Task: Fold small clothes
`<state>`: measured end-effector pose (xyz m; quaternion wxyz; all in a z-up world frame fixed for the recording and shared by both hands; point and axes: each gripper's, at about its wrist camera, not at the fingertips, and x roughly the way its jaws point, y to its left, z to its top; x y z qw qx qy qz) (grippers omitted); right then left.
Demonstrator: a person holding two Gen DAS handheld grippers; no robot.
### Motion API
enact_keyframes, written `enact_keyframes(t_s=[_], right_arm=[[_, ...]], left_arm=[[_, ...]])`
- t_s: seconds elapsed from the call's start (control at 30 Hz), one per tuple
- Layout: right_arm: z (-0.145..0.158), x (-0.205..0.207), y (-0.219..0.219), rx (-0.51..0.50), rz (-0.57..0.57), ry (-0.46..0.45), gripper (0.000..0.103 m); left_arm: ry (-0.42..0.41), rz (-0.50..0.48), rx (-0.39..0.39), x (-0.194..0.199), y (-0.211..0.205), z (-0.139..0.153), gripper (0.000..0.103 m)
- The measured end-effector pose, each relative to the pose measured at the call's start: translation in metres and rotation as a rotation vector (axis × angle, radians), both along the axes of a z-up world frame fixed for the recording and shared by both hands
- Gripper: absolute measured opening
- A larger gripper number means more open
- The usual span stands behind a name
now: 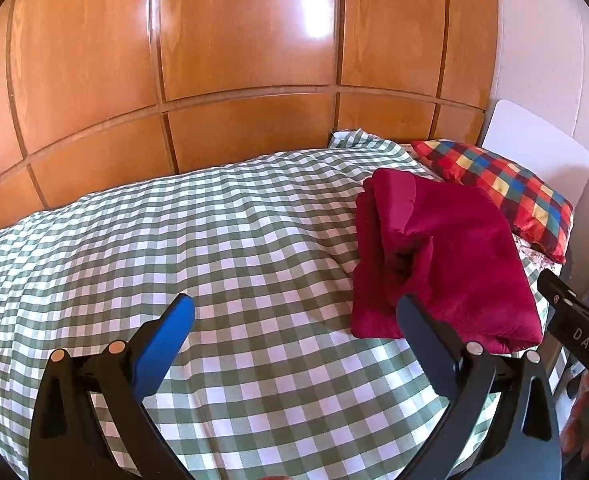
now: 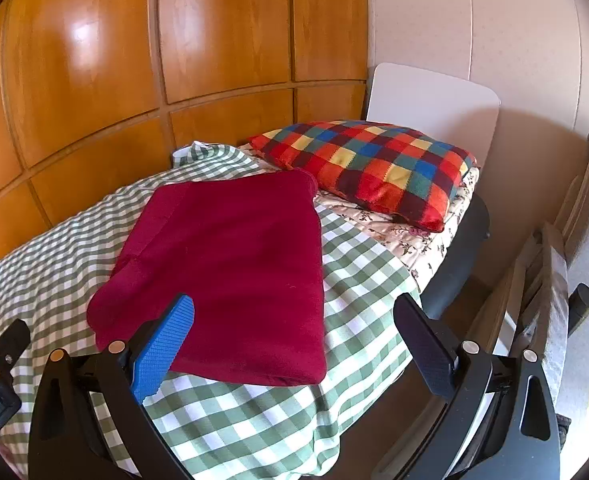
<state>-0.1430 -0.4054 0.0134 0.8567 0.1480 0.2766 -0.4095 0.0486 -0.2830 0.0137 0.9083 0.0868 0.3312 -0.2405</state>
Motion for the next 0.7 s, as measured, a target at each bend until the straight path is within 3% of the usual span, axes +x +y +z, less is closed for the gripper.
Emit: enact_keyframes(t_s=[0.7], right_arm=[[0.0043, -0.0008, 0.0083, -0.022, 0.017, -0.009, 0.099]], left_arm=[[-0.024, 0.005, -0.009, -0.0056, 0.0093, 0.0100, 0.101]])
